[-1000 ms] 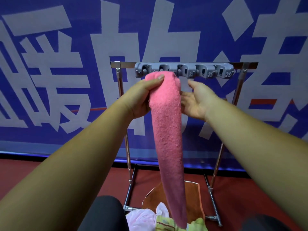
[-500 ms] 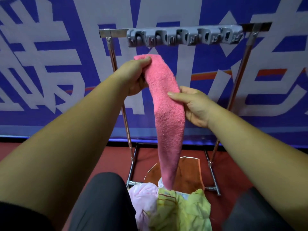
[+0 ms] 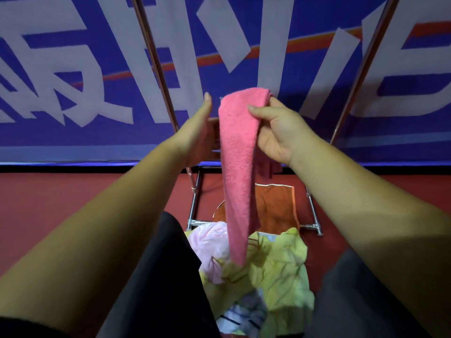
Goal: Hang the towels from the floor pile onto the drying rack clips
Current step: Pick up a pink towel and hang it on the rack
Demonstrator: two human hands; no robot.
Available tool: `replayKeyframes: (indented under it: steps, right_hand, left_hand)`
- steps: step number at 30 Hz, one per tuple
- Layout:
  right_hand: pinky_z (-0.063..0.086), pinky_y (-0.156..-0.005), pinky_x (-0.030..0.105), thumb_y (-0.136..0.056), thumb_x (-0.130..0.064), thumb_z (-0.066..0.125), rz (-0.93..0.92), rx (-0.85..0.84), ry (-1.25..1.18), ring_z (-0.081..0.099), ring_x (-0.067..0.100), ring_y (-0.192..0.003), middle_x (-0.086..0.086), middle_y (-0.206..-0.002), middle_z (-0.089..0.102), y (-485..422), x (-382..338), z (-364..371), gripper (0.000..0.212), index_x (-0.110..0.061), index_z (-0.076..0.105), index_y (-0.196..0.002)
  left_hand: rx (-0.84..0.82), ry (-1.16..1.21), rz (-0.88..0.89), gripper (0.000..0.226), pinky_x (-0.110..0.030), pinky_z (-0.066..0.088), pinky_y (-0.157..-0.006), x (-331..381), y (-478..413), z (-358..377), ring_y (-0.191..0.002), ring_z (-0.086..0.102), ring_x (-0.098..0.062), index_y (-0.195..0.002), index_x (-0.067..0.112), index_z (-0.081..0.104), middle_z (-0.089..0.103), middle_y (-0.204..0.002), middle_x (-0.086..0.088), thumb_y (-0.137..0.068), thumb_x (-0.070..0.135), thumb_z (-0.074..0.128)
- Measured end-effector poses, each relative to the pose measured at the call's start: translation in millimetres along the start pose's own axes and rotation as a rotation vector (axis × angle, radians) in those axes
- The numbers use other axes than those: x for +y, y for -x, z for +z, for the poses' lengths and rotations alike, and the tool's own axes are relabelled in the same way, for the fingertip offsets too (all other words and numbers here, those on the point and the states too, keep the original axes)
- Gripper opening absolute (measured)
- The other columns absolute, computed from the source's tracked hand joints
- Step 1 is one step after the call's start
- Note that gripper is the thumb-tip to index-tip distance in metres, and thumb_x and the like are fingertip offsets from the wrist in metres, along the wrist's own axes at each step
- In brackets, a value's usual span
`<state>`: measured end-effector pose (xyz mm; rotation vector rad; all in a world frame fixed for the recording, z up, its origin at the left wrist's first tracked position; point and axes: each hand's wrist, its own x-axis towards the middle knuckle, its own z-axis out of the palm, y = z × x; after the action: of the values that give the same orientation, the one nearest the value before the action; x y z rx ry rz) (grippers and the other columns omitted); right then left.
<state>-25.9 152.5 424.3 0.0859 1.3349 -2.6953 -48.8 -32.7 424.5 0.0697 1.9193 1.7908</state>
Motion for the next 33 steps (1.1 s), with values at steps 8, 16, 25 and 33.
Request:
replayKeyframes:
  steps: [8,16,25,33]
  right_hand:
    - [0.057,-0.098,0.064,-0.102,0.007,0.052,0.000,0.081,-0.023,0.068,0.036,-0.126,0.015,-0.140,0.069,-8.9,35.3,-44.6,0.052,-0.021,0.054,-0.146]
    - [0.061,-0.084,0.063,-0.095,0.009,0.065,-0.004,0.190,-0.087,0.072,0.038,-0.119,0.016,-0.146,0.062,-23.8,52.4,-66.3,0.084,-0.034,0.035,-0.160]
    - [0.064,-0.084,0.058,-0.095,0.016,0.061,-0.018,0.318,-0.055,0.072,0.037,-0.117,0.014,-0.147,0.059,-35.1,62.1,-70.9,0.093,-0.034,0.028,-0.165]
    - [0.066,-0.082,0.047,-0.097,0.017,0.057,-0.075,0.317,-0.164,0.073,0.036,-0.114,0.022,-0.136,0.067,-41.9,61.6,-75.7,0.061,-0.015,0.050,-0.149]
  left_hand:
    - [-0.099,-0.313,0.045,0.045,-0.048,0.055,-0.107,-110.0,-27.1,-1.7,-0.106,0.076,-0.024,-0.113,0.016,0.079,0.080,-0.112,-0.003,-0.078,0.042,0.090]
    - [0.050,-0.144,0.080,0.039,-0.055,0.054,-0.107,-114.7,-43.5,1.5,-0.101,0.074,-0.026,-0.112,0.007,0.079,0.080,-0.111,-0.014,-0.079,0.023,0.093]
    - [0.048,-0.093,0.086,0.045,-0.054,0.056,-0.105,-108.2,-46.2,15.2,-0.105,0.076,-0.028,-0.118,0.011,0.075,0.080,-0.113,-0.011,-0.081,0.029,0.092]
    - [0.221,-0.555,0.047,0.127,-0.041,0.051,-0.109,-135.3,-60.4,31.7,-0.128,0.057,-0.016,-0.151,0.019,0.031,0.052,-0.145,0.001,-0.054,0.061,0.100]
